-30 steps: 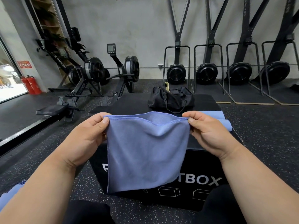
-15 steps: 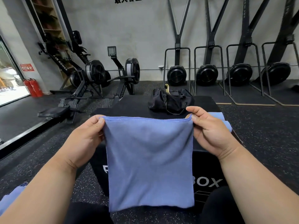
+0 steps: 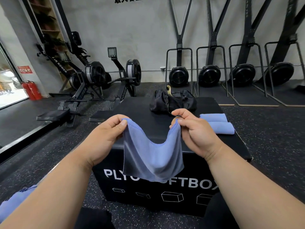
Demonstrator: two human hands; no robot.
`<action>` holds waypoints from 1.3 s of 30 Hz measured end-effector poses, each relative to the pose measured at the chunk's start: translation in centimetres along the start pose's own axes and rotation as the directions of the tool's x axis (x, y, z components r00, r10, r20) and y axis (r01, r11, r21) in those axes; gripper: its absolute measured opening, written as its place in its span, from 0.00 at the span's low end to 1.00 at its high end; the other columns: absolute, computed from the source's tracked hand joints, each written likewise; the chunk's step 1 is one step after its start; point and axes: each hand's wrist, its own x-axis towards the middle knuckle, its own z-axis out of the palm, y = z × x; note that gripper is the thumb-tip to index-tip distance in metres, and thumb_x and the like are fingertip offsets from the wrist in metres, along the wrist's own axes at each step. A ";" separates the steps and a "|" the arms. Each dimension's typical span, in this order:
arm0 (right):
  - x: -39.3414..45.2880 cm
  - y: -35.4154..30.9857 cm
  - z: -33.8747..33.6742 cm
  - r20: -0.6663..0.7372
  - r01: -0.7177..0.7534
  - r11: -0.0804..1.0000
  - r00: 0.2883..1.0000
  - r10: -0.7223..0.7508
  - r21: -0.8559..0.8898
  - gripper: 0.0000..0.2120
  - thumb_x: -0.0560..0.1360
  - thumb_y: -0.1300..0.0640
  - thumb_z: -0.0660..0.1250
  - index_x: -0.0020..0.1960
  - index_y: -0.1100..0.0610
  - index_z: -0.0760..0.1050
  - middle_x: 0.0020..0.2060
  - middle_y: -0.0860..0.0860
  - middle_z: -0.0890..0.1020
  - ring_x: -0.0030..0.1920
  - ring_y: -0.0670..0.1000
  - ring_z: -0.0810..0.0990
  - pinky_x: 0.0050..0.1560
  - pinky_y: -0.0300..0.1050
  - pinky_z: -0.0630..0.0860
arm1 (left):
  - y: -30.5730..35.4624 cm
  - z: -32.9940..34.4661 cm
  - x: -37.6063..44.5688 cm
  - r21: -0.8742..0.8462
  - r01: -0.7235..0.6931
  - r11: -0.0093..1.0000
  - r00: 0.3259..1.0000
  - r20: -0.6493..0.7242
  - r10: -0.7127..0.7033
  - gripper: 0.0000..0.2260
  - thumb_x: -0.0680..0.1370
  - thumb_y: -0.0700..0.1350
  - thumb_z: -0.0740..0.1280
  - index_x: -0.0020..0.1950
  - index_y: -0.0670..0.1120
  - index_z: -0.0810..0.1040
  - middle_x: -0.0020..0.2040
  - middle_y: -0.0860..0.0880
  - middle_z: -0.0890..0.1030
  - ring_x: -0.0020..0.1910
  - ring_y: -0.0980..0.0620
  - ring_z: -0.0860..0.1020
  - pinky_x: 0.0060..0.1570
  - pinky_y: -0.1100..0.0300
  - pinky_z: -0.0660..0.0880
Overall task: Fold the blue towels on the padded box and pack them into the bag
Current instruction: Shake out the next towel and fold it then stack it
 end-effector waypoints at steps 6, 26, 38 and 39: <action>0.9 0.0 2.5 0.222 -0.064 0.998 0.973 0.067 -0.020 0.15 0.83 0.71 0.55 0.60 0.60 0.77 0.39 0.56 0.80 0.42 0.53 0.78 0.51 0.44 0.78 | 1.1 2.0 1.4 0.028 -0.017 0.999 0.989 0.146 0.013 0.11 0.82 0.55 0.67 0.55 0.50 0.84 0.50 0.47 0.81 0.50 0.47 0.72 0.60 0.47 0.68; 1.5 1.4 4.7 0.278 -0.048 0.995 0.960 0.020 0.093 0.16 0.74 0.70 0.70 0.55 0.53 0.83 0.48 0.56 0.80 0.50 0.57 0.83 0.57 0.49 0.82 | 0.8 3.2 1.8 -0.111 -0.036 0.993 0.982 0.178 0.056 0.16 0.75 0.46 0.76 0.63 0.50 0.86 0.51 0.44 0.86 0.54 0.49 0.84 0.60 0.57 0.78; 1.0 1.6 4.9 0.099 -0.008 0.991 0.995 0.022 -0.135 0.12 0.74 0.62 0.78 0.55 0.52 0.83 0.42 0.50 0.79 0.44 0.48 0.80 0.53 0.44 0.79 | 0.1 3.4 1.3 -0.098 0.010 0.995 0.999 0.053 -0.005 0.10 0.76 0.50 0.76 0.56 0.50 0.88 0.55 0.42 0.87 0.56 0.45 0.85 0.63 0.46 0.77; 0.9 1.6 4.9 0.057 0.018 0.978 0.998 -0.006 -0.208 0.10 0.74 0.59 0.79 0.53 0.50 0.84 0.43 0.50 0.80 0.45 0.47 0.80 0.54 0.44 0.78 | 0.1 3.4 1.4 -0.107 0.015 0.994 1.000 0.007 -0.014 0.09 0.75 0.50 0.76 0.54 0.51 0.88 0.53 0.44 0.87 0.53 0.48 0.85 0.61 0.49 0.77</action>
